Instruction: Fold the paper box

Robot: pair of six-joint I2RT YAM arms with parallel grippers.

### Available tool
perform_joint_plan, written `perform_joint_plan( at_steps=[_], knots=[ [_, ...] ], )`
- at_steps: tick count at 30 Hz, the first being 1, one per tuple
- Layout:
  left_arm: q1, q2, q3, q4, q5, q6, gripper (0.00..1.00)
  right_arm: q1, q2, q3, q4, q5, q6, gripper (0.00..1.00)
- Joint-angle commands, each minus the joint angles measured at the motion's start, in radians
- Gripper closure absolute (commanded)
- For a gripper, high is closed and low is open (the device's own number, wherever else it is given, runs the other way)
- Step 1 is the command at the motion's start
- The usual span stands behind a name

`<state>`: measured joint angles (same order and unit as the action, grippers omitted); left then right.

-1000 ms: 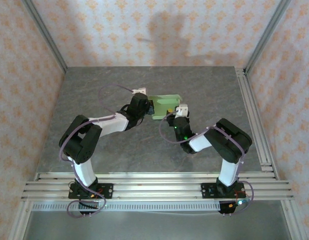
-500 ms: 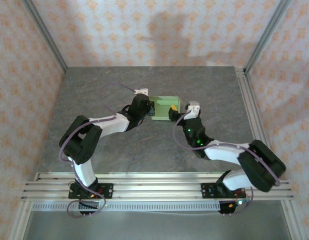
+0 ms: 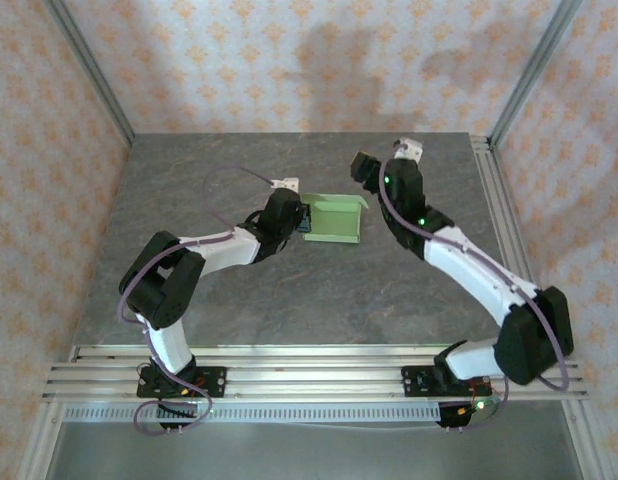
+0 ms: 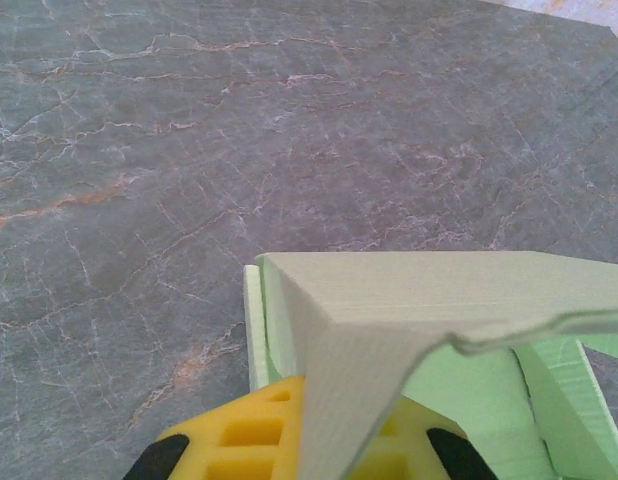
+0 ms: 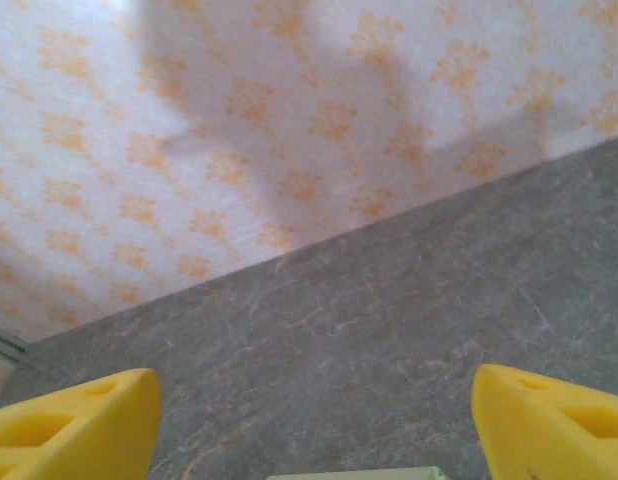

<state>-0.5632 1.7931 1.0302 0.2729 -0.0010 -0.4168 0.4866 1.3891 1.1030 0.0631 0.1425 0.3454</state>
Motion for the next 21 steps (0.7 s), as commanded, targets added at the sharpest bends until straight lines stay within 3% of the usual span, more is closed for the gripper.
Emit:
perform_joint_plan(
  at_steps=[1, 10, 21],
  knots=[
    [-0.011, 0.014, 0.011, -0.043, -0.025, 0.014, 1.0, -0.036, 0.101, 0.089, -0.259, -0.114, 0.054, 0.18],
    [-0.019, 0.01, 0.022, -0.078, -0.05, -0.002, 0.99, -0.078, 0.307, 0.188, -0.348, -0.236, 0.052, 0.17],
    [-0.035, 0.004, 0.028, -0.093, -0.031, -0.007, 0.78, -0.083, 0.364, 0.147, -0.326, -0.248, 0.08, 0.17]
  ],
)
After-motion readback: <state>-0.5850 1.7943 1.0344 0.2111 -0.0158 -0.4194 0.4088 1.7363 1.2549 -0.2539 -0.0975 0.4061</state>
